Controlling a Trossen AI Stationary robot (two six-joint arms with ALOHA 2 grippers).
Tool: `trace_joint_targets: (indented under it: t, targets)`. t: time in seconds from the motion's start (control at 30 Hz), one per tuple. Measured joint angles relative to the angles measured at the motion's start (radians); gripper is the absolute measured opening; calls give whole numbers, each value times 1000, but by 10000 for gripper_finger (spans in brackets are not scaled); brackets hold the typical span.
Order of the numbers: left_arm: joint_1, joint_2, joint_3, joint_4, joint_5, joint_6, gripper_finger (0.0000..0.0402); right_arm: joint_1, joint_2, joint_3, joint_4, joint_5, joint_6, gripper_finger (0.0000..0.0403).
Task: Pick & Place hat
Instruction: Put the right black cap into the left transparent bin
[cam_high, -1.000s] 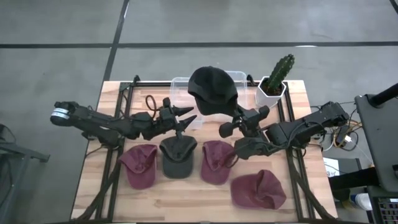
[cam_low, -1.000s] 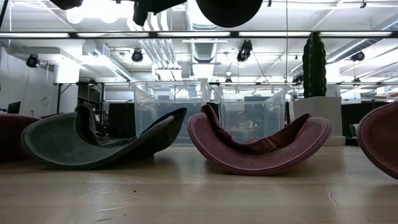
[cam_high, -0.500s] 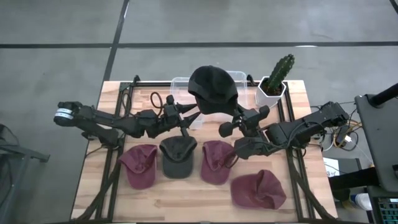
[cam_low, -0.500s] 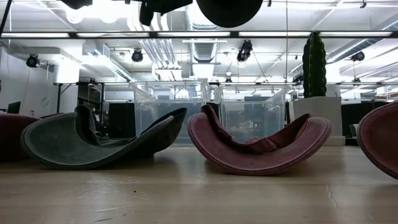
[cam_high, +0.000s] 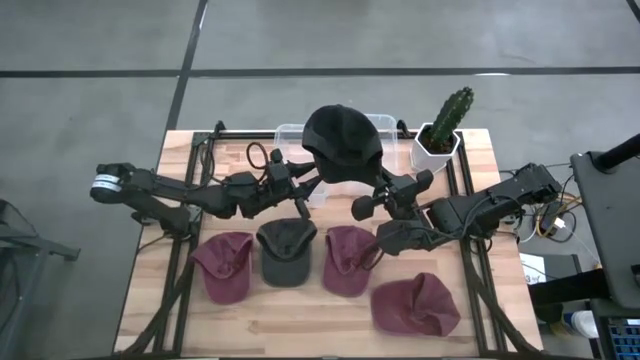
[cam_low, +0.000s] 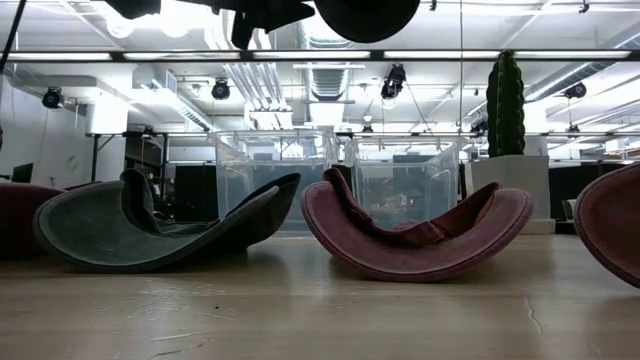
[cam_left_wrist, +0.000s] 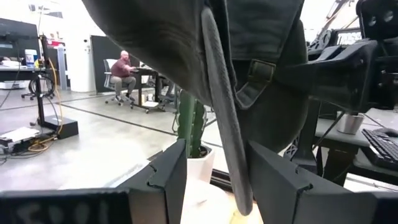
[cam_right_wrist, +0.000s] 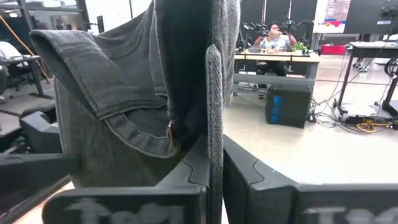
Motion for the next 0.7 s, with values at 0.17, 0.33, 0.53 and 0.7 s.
trace_joint_targets:
  t: [0.17,0.33,0.53,0.7]
  targets:
    - [4,34,42,1,8,-4,156,0,19,0,14,-26,0,13]
    - [9,69,78,2,8,-4,156,0,30,0,16,-36,-7,13]
    - [10,92,85,0,9,-6,156,0,24,1,16,-35,-9,13]
    - [10,89,85,1,9,-41,152,0,27,1,17,-36,-8,13]
